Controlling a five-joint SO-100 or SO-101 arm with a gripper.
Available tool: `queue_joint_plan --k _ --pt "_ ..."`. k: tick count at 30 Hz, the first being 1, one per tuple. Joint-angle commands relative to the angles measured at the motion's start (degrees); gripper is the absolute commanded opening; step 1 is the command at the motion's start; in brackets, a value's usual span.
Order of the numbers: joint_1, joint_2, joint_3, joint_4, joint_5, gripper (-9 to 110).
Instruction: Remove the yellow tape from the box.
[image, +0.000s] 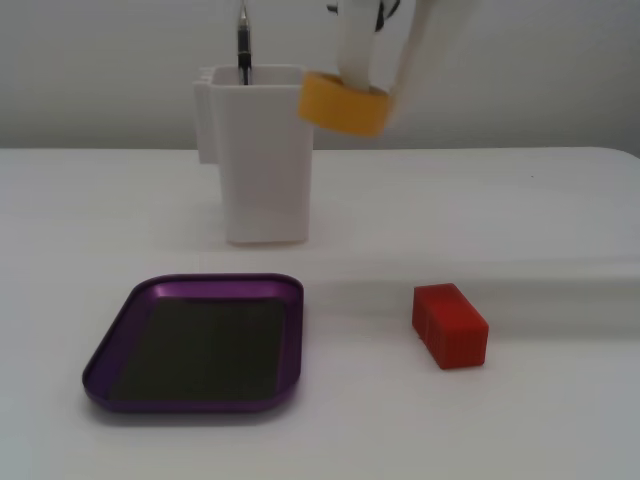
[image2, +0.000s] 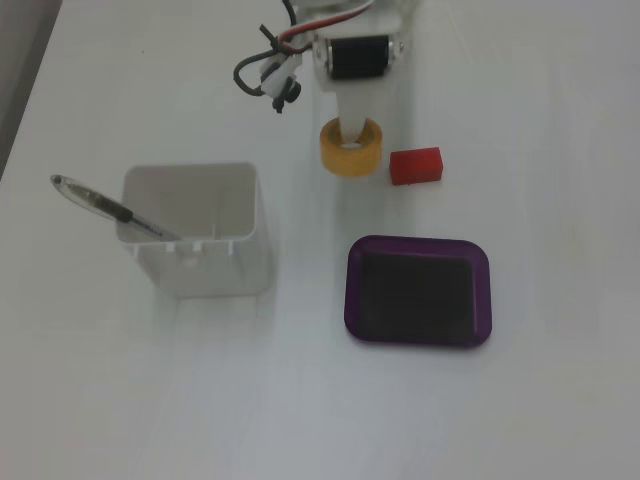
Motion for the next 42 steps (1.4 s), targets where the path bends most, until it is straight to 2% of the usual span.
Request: queue_joint_plan --k 1,7,14,25,31,37,42 --pt "0.7 8.53 14.5 -9.76 0.35 -1" --pt "5.62 11.51 28.48 -18.9 0.26 -1" --pt "9.67 10.37 33.4 -23.12 0.26 -1" --pt "9.23 10.28 37.53 -22.41 0.35 0" --pt "9.23 11.43 37.44 -22.24 0.62 9" --pt "9.14 13.36 30.15 -11.87 4.83 11" --pt "8.88 24.17 22.06 -2.29 5.1 11"
